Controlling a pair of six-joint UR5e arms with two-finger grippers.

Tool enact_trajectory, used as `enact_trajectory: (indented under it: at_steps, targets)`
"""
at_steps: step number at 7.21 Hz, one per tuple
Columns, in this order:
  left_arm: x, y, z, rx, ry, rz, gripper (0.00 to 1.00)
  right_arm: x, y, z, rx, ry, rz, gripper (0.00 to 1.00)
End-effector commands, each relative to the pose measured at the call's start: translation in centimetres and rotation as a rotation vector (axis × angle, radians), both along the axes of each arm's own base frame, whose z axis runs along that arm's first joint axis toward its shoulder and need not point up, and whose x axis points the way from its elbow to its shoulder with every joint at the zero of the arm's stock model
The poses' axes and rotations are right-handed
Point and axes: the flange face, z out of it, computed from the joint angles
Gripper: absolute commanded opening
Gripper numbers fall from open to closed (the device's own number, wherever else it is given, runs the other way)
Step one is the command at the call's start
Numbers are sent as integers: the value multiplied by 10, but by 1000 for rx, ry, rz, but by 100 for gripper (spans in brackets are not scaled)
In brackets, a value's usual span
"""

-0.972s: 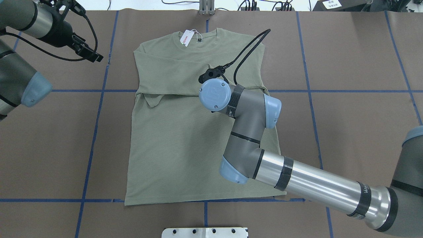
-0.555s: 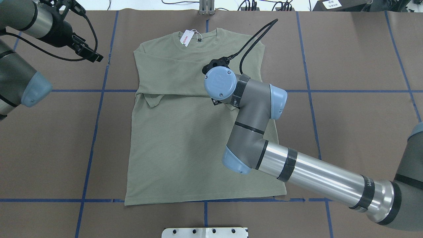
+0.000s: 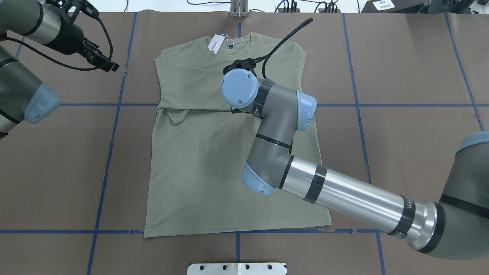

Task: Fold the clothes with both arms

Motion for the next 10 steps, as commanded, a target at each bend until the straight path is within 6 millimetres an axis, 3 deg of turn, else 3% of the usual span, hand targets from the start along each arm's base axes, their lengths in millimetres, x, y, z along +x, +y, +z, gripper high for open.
enact_trajectory:
  at_steps: [1, 9, 10]
  targets:
    - [0, 0, 1, -1, 0, 0, 100, -21, 4, 0, 2, 19, 15, 45]
    - [1, -1, 2, -3, -2, 0, 100, -22, 4, 19, 119, 147, -72, 36]
    - [1, -1, 2, -3, -2, 0, 100, -21, 3, 19, 118, 148, -71, 0]
